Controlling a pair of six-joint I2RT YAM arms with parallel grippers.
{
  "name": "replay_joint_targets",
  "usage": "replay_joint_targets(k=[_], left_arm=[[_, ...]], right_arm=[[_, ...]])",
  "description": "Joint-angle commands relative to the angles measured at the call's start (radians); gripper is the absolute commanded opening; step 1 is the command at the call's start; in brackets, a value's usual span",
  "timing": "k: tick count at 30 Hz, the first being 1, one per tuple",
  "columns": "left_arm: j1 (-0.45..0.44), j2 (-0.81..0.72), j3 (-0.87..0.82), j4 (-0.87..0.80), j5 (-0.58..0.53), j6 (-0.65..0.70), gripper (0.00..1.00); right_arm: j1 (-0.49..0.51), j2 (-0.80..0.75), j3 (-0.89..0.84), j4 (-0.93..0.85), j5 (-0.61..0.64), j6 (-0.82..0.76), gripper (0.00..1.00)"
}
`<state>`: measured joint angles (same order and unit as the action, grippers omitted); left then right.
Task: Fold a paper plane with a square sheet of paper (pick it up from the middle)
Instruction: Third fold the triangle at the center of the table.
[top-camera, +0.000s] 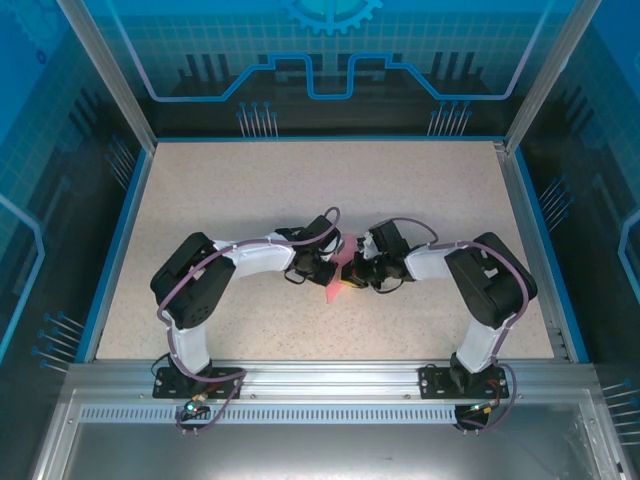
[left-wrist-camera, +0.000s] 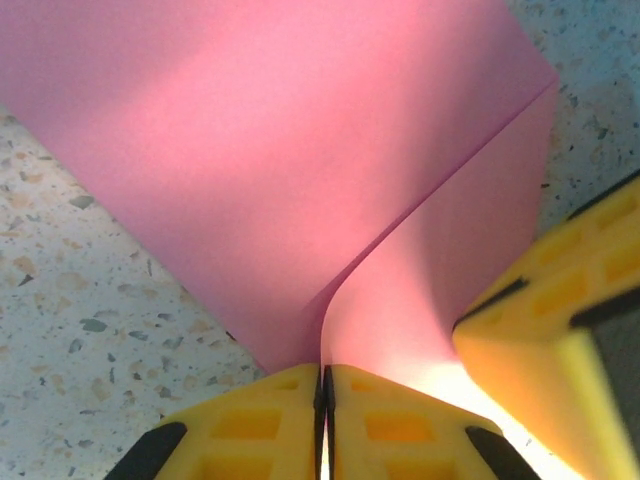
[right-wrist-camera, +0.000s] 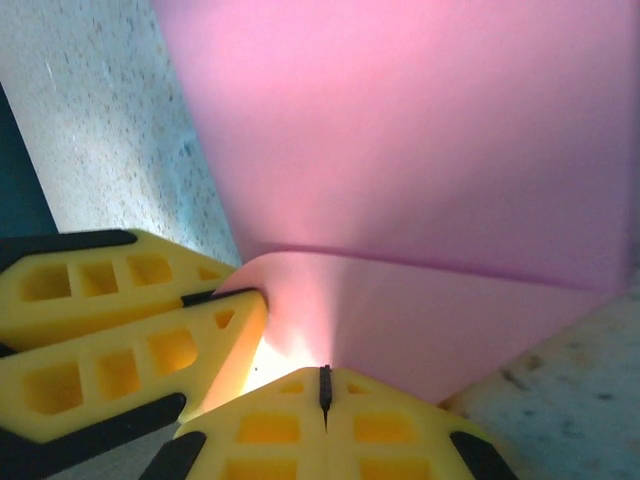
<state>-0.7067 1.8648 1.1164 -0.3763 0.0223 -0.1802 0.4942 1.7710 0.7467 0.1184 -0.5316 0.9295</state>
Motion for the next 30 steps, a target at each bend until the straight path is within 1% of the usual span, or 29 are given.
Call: replay_joint_targets(k=[1, 7, 14, 18, 19, 21, 23, 27, 30], left_arm=[[0.003, 0.025, 0.007, -0.052, -0.009, 0.019, 0.13], [0.004, 0.036, 0.016, -0.050, -0.002, 0.014, 0.14], [0.004, 0.019, 0.014, -0.052, -0.024, 0.010, 0.15], [0.004, -0.016, 0.022, -0.056, -0.048, -0.008, 0.21], [0.003, -0.030, 0.020, -0.053, -0.058, -0.018, 0.23], [0.003, -0.069, 0.016, -0.045, -0.074, -0.042, 0.31], [0.003, -0.112, 0.014, -0.041, -0.102, -0.076, 0.41], [0.004, -0.193, 0.012, -0.043, -0.151, -0.159, 0.48], [0.004, -0.254, -0.004, -0.036, -0.167, -0.243, 0.49]], right_arm=[[-0.041, -0.038, 0.032, -0.034, -0.015, -0.041, 0.00], [-0.085, 0.035, 0.071, -0.041, -0.029, -0.078, 0.00], [-0.092, 0.073, 0.060, -0.052, -0.013, -0.094, 0.00], [-0.091, 0.067, 0.052, -0.051, -0.010, -0.094, 0.00], [-0.092, 0.065, 0.048, -0.048, -0.011, -0.090, 0.00], [-0.094, 0.061, 0.046, -0.045, -0.008, -0.085, 0.00], [-0.094, 0.061, 0.041, -0.032, -0.014, -0.074, 0.00], [-0.094, 0.060, 0.041, 0.001, -0.036, -0.054, 0.00], [-0.094, 0.041, 0.047, 0.009, -0.051, -0.048, 0.00]])
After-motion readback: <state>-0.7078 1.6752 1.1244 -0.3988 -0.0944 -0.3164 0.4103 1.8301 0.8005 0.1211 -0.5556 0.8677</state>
